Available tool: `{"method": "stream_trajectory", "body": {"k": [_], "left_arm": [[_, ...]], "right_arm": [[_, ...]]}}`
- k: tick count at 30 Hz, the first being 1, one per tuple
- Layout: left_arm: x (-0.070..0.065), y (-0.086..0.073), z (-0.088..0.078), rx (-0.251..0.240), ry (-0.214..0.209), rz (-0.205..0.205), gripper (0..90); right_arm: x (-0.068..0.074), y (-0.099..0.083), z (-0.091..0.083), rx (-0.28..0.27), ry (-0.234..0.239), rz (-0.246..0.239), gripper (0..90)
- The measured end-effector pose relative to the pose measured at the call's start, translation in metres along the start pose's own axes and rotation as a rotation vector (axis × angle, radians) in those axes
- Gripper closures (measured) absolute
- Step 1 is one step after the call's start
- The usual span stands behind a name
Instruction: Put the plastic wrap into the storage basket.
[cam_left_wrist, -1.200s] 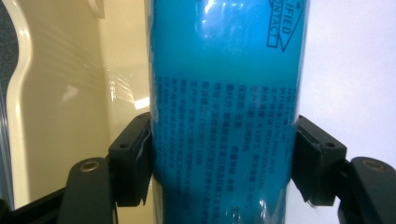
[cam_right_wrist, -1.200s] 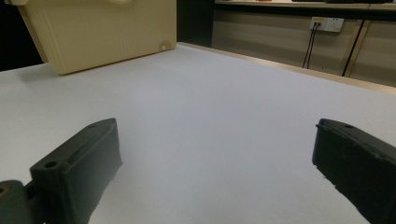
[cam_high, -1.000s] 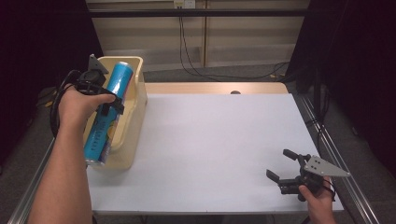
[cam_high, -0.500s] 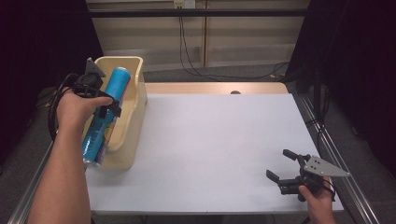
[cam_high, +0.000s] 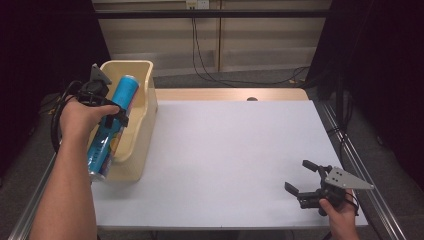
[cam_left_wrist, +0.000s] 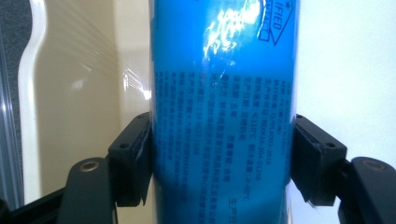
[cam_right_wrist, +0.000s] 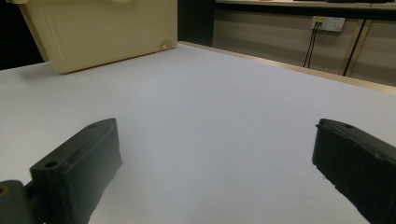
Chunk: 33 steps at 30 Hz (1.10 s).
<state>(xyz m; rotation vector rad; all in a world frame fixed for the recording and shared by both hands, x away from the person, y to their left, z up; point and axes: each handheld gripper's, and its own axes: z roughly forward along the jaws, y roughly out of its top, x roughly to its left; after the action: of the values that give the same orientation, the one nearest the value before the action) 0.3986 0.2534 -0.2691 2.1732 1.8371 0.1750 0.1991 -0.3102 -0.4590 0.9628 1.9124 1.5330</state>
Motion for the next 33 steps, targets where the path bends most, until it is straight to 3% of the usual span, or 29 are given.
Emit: {"method": "stream_trajectory", "body": {"k": [18, 20, 22, 25, 26, 29, 33], "left_arm": [[0.002, 0.0, 0.007, 0.022, 0.004, -0.012, 31.5], [0.001, 0.0, 0.007, 0.008, 0.002, -0.014, 32.7], [0.0, 0.002, -0.001, -0.05, -0.03, -0.035, 41.0], [-0.007, 0.005, -0.012, -0.024, -0.001, 0.006, 39.6], [-0.011, 0.006, -0.014, -0.034, -0.011, -0.004, 39.1], [-0.016, 0.007, -0.013, -0.037, -0.034, 0.012, 37.3], [-0.022, 0.009, -0.009, -0.05, -0.032, 0.017, 35.4]], "right_arm": [[0.0, 0.0, 0.0, 0.0, -0.001, -0.001, 1.0], [0.0, 0.0, 0.0, 0.002, 0.0, -0.002, 1.0], [0.0, 0.0, 0.0, 0.002, 0.001, -0.002, 1.0], [0.0, 0.0, 0.0, 0.0, 0.0, -0.002, 1.0], [0.0, 0.0, 0.0, 0.0, 0.002, -0.003, 1.0], [0.001, 0.001, 0.0, 0.001, 0.004, -0.007, 1.0], [0.001, 0.0, -0.001, 0.0, 0.004, -0.006, 1.0]]}}
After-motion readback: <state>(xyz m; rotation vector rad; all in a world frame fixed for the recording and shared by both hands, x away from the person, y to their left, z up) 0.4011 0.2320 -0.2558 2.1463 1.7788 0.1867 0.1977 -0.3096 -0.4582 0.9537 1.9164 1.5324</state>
